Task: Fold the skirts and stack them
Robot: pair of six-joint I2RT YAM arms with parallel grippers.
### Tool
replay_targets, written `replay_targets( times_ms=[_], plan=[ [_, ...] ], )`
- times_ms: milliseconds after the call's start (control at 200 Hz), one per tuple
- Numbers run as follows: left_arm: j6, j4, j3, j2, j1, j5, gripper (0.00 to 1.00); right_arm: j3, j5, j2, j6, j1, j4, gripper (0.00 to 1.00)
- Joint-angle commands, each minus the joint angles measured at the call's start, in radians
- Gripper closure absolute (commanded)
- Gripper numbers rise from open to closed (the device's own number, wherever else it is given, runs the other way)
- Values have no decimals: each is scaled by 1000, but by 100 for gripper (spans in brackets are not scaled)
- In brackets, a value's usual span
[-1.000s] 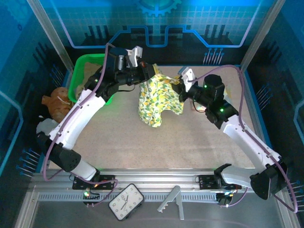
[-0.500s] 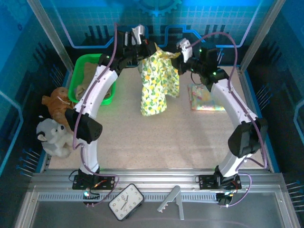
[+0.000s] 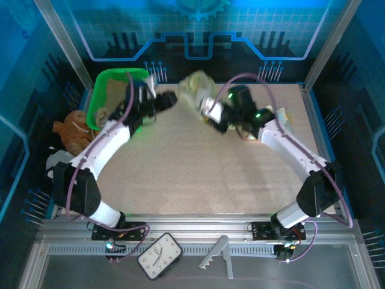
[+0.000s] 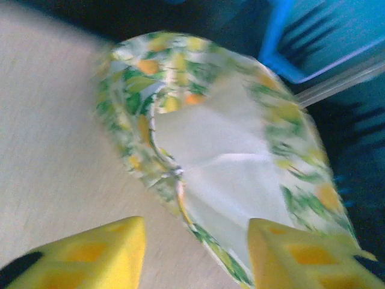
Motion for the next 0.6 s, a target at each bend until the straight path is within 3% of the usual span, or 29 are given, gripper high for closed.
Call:
replay_targets(
  times_ms=[0,75,100,125,145,155,270,410,595],
  plan=[
    [-189,124,-292,-93,-10,-84,38,-97,-65,40,-20,101,-178,68],
    [-222,107,-398,-179,-12,-124,27,-110,-170,66,67,128,-200,49],
    [-221,87,-409,-200,-14,-140,23,-116,-193,66,91,132,-190,38],
    [-213,62,-413,-218,-15,-155,19,-122,-204,60,112,134,-172,25],
    [-205,47,-408,-228,-16,-164,16,-128,-213,54,128,135,-150,4],
    [-201,37,-405,-231,-16,-168,15,-133,-214,50,137,133,-135,1],
    [-142,-51,-312,-202,-17,-184,1,-202,-154,-14,277,109,105,0],
    [-95,-59,-139,-39,-26,-77,1,-285,32,-52,636,10,397,0],
    [-27,-180,171,243,-98,-14,1,-403,145,-83,1083,-102,508,0]
  ],
)
